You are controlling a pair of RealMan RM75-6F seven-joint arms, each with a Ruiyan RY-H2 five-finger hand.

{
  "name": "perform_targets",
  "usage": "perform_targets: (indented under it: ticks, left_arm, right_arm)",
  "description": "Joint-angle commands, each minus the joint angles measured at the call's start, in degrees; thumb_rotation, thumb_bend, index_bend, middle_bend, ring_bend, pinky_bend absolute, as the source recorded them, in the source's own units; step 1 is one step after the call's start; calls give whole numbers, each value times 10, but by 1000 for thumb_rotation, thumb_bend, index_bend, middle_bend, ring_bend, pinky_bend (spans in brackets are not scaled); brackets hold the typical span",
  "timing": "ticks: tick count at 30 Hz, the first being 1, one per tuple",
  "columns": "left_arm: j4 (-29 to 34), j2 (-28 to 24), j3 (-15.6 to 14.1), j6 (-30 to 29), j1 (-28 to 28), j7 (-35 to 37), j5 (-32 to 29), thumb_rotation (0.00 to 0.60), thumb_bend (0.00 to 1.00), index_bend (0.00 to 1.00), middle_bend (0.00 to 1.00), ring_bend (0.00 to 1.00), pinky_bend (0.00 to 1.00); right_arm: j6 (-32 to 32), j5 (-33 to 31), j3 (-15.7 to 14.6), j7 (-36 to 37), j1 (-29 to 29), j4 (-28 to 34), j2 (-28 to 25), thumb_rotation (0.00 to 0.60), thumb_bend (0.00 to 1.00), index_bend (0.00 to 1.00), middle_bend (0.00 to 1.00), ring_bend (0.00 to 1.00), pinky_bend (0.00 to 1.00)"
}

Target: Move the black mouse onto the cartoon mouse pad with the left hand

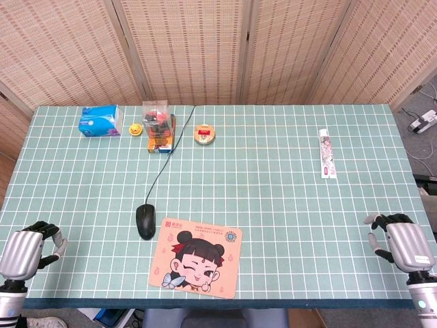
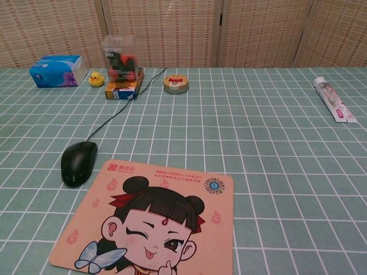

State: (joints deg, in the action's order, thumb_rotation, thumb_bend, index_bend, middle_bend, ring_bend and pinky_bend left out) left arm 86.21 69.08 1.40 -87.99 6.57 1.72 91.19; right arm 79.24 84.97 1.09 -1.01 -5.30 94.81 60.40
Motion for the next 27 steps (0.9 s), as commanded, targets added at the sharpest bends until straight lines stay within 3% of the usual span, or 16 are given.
perform_targets:
  ticks: [1, 11, 15, 18, 21, 24, 27]
  left_arm:
    - [0, 0, -1, -2, -1, 1, 2, 600, 404, 360, 625, 463, 627]
    - [-1, 1, -4, -11, 3, 11, 23, 600, 404, 388, 625, 508, 656]
    - [-4, -1, -2, -22, 11, 9, 47, 600, 404, 384, 625, 560, 781]
    - [0, -12, -2, -23, 24, 9, 71, 600, 404, 376, 628, 671, 889]
    - [-5, -21, -2, -31, 49, 56, 117, 600, 403, 398, 728, 819, 982]
    - [-31, -25, -9, -28, 82, 125, 161, 600, 404, 429, 840, 934, 1000]
    - [-54, -26, -5, -20, 109, 122, 188, 600, 400, 425, 923, 993, 1000]
  right_arm:
    - [0, 1, -1, -1, 0, 0, 0, 600, 409, 399, 472, 414, 305]
    - [1, 3, -1, -1, 0, 2, -1, 600, 409, 399, 472, 414, 305]
    - [4, 1, 2, 6, 2, 1, -4, 600, 409, 399, 472, 414, 305]
    - [7, 0, 4, 11, 2, 1, -6, 600, 409, 399, 472, 414, 305]
    - [8, -2, 5, 16, 3, 0, -8, 600, 409, 399, 472, 414, 305]
    - [9, -3, 5, 16, 4, 0, -10, 600, 409, 399, 472, 414, 305]
    - [12, -3, 7, 17, 4, 1, -10, 600, 409, 399, 472, 414, 305]
